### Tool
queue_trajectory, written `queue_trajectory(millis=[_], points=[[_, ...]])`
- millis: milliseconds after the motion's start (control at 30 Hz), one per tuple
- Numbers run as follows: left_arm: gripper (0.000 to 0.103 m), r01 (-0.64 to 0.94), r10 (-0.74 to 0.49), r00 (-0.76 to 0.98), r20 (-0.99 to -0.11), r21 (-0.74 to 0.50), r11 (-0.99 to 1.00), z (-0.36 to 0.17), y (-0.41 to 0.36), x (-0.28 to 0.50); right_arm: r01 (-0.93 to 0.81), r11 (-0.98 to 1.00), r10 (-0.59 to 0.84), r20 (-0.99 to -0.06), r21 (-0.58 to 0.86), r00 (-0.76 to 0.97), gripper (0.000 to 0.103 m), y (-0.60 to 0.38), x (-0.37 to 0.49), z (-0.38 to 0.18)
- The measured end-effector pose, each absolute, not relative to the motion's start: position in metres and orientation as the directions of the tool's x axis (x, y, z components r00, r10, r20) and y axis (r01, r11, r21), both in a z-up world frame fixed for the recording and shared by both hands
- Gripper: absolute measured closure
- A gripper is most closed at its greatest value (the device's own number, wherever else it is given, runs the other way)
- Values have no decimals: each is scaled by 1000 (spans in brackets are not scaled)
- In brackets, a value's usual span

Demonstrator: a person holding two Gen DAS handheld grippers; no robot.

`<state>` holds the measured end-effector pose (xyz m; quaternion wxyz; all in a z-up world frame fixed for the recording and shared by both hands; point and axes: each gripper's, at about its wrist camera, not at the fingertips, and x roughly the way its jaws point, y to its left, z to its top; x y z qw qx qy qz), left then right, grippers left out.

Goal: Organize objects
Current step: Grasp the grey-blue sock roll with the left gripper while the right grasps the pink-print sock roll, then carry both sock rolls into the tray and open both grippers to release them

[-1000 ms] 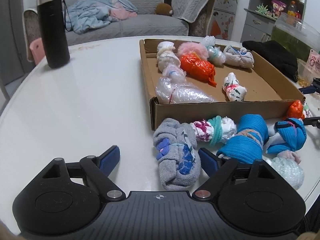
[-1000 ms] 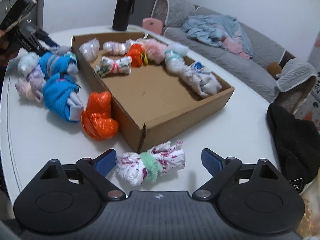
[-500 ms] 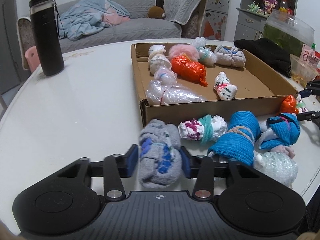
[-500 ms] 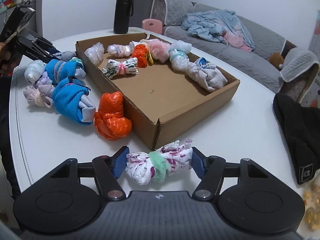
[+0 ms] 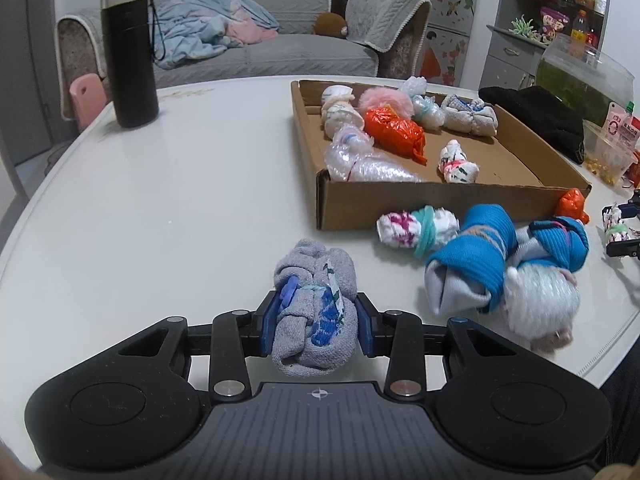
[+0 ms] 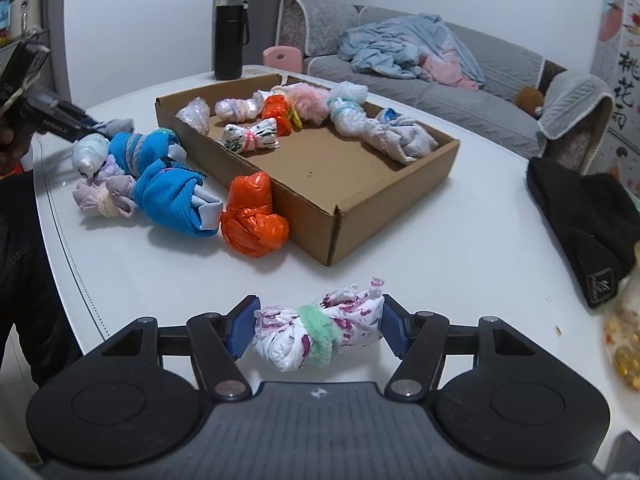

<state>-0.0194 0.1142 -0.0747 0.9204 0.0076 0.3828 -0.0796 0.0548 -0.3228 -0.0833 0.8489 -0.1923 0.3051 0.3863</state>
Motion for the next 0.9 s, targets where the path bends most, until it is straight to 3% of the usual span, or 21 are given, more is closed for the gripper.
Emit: queue_trajectory(millis=[400, 667, 900], points=[[58, 211, -165, 750, -640, -5, 977, -22, 95, -25, -738, 666, 552, -596, -106, 584, 43, -330, 58, -44], [58, 311, -222, 783, -581, 56, 949, 28, 49, 12, -743, 662, 605, -513, -102, 609, 43, -313, 80, -2], [58, 385, -288, 753, -592, 42, 922, 45, 0, 69, -771, 621, 625, -505, -140, 595, 43, -277, 106, 15]])
